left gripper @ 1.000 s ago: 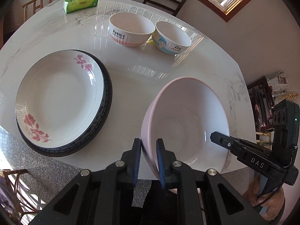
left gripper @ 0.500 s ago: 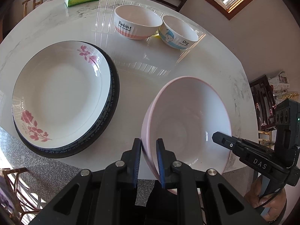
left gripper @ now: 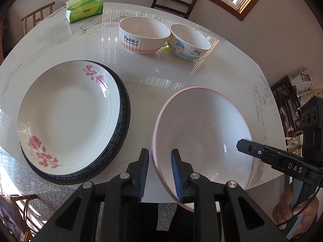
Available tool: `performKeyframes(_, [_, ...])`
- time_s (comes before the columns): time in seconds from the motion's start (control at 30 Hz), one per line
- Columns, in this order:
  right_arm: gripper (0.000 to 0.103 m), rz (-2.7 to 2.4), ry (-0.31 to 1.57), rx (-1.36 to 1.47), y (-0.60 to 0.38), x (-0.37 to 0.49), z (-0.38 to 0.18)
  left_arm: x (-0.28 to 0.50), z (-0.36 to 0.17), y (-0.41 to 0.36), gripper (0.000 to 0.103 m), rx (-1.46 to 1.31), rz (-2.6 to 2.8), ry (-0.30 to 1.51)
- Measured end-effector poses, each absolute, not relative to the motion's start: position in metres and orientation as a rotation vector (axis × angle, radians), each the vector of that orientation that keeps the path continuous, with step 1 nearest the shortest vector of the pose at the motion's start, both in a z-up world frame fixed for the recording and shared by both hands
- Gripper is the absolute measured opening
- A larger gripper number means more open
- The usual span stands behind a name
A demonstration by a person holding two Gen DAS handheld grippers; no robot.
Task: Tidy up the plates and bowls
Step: 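Carry the pink bowl beside the plate stack and open both tools, then close both tools on the rim of the white Rabbit bowl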
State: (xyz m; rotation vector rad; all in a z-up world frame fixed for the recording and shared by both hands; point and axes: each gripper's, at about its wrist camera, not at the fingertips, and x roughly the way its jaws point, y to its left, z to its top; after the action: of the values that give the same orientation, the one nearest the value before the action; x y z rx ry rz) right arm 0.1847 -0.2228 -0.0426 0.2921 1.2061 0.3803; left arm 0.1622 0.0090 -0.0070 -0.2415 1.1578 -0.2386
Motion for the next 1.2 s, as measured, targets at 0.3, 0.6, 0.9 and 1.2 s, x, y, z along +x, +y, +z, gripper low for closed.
performKeyframes(0.3, [0.024,0.445,1.106,0.334,-0.235,0.190,-0.002,0.157,0.027,0.031,0.043,-0.205,-0.270,1.041])
performKeyframes(0.6, [0.028,0.514,1.131,0.448,-0.204,0.226,0.020,0.207,0.051,0.068,0.044,-0.249,-0.255,1.032])
performKeyframes(0.9, [0.029,0.468,1.182,0.511,-0.164,0.294,0.011,0.291,0.051,0.082,0.044,-0.234,-0.304,1.066])
performKeyframes(1.2, [0.029,0.377,1.214,0.524,-0.136,0.353,-0.012,0.380,0.029,0.090,0.044,-0.271,-0.318,1.111])
